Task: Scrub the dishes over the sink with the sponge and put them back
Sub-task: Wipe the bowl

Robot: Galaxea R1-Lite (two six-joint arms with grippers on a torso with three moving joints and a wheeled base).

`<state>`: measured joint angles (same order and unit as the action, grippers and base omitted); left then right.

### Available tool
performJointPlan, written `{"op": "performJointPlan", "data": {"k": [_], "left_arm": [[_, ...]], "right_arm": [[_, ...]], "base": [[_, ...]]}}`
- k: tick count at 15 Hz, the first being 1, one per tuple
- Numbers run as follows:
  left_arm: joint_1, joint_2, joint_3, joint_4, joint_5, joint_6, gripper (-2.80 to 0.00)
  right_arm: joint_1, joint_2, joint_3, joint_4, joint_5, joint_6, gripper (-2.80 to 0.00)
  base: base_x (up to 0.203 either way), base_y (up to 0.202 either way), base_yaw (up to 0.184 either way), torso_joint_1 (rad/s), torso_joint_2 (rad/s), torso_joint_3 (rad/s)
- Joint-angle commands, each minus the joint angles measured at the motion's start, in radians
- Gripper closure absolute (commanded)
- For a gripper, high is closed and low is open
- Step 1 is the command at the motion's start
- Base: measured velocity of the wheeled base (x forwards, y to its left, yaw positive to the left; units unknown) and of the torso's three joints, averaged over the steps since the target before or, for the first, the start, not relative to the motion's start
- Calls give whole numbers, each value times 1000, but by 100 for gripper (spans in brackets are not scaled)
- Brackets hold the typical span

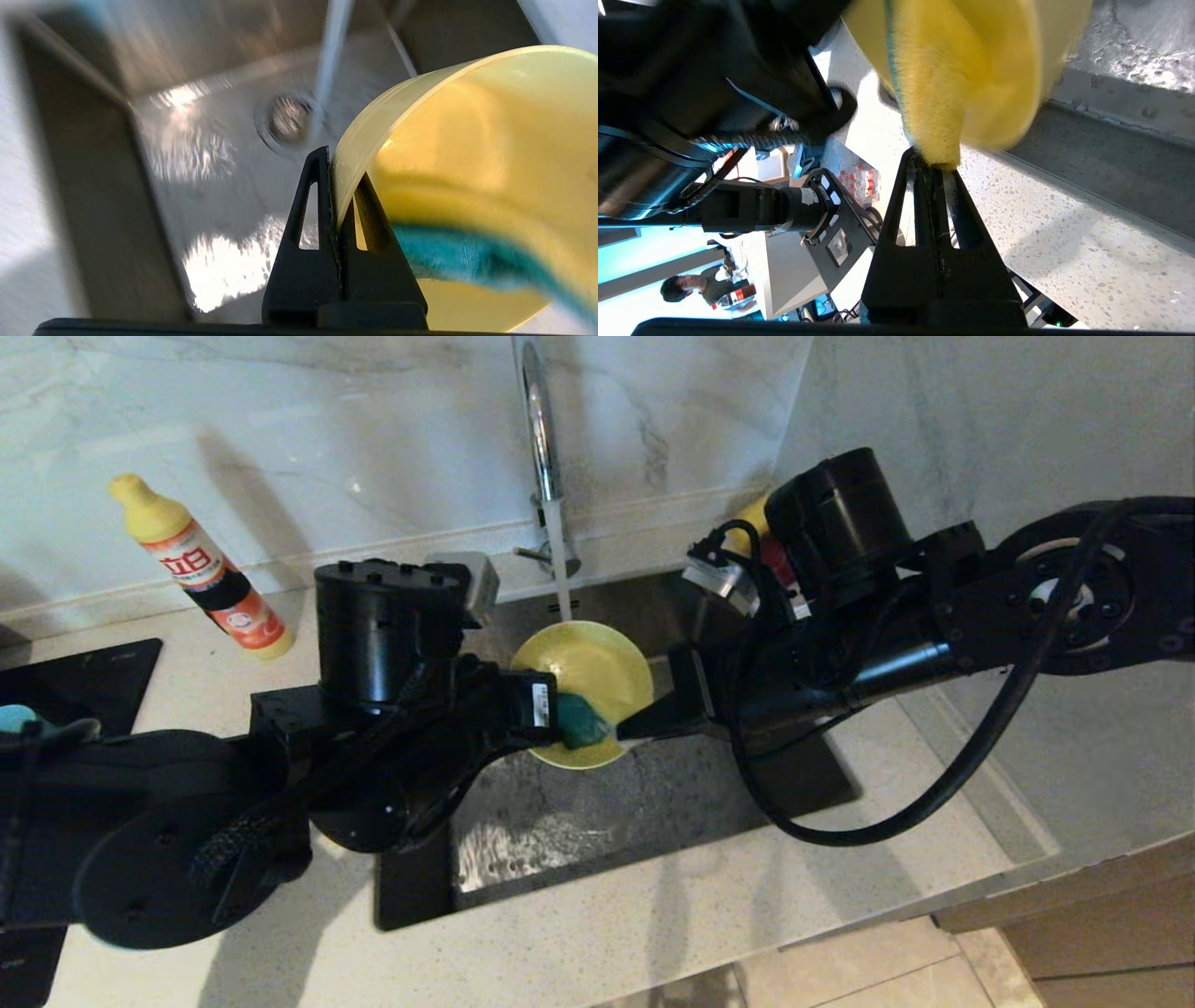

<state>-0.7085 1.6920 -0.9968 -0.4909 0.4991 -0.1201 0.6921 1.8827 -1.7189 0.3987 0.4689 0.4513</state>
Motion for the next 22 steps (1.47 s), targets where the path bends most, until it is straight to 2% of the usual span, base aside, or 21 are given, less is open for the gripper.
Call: {"op": "performJointPlan", "data": {"k": [1, 5, 10, 16, 18, 22], "left_arm": [[0, 19, 16, -77, 37, 56, 0], [-7, -1, 27, -90, 44, 93, 0], [-51, -53, 86, -92, 56, 128, 0], [-58, -63, 129, -120, 63, 132, 0], [-62, -61, 149, -149, 64, 145, 0], [-60, -57, 153, -160, 64, 143, 0]], "right_arm": [[3, 23, -2, 2, 0, 3, 0], [5, 41, -11, 2, -27, 3, 0], [-4, 42, -51, 9, -44, 6, 0], [-56, 44, -117, 61, -47, 26, 0], [-66, 44, -137, 61, -49, 55, 0], [-68, 15, -146, 63, -47, 56, 0]], "base": [[0, 0, 0, 0, 0, 0], [0, 0, 0, 0, 0, 0], [0, 0, 0, 0, 0, 0], [0, 0, 0, 0, 0, 0], [0, 0, 0, 0, 0, 0], [0, 0, 0, 0, 0, 0]]}}
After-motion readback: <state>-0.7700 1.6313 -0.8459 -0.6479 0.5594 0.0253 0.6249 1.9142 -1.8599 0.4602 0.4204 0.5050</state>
